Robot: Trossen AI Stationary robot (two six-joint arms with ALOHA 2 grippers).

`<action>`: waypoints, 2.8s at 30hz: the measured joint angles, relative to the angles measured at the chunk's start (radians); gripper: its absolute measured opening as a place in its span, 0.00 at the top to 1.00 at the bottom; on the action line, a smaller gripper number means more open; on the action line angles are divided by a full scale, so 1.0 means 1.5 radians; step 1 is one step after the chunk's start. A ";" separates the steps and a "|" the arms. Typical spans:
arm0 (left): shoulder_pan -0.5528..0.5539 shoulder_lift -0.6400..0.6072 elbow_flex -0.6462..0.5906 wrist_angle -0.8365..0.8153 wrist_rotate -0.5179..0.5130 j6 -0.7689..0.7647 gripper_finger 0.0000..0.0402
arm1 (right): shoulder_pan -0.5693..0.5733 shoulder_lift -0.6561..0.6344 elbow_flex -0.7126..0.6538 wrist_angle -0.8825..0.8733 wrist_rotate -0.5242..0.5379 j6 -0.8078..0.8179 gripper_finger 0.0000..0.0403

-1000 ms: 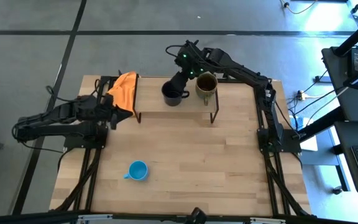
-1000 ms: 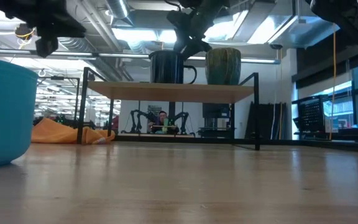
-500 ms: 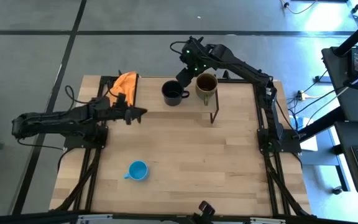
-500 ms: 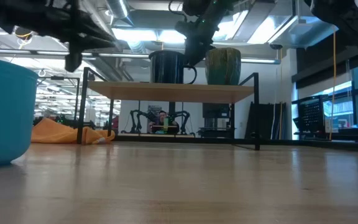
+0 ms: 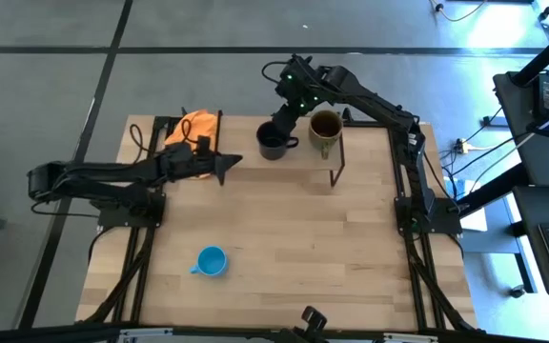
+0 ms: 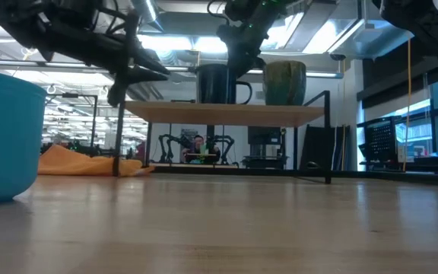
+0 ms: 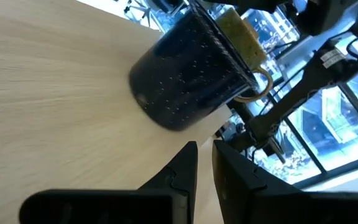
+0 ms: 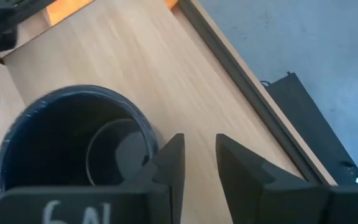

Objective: Stack small to large cups/mugs on shelf
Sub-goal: Put the dark blue mug on the shelf

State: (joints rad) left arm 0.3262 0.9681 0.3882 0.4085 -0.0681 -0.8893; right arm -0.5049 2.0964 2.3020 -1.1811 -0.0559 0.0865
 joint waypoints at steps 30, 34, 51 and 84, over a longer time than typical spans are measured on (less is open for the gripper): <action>0.029 0.041 0.381 -0.577 0.134 0.422 0.89 | -0.002 0.000 0.000 -0.035 -0.001 -0.082 0.77; 0.048 0.116 0.397 -0.580 0.134 0.438 0.89 | -0.002 0.000 0.000 -0.038 0.011 -0.100 0.77; 0.078 0.258 0.488 -0.544 0.121 0.496 0.89 | -0.002 0.000 0.000 -0.102 0.009 -0.119 0.77; 0.184 0.273 0.488 -0.518 0.180 0.542 0.89 | 0.009 0.000 0.000 -0.131 0.015 -0.207 0.77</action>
State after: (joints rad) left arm 0.6029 1.3777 1.1194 -0.3690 0.2019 -0.0760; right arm -0.4918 2.0964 2.3016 -1.3780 -0.0331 -0.2233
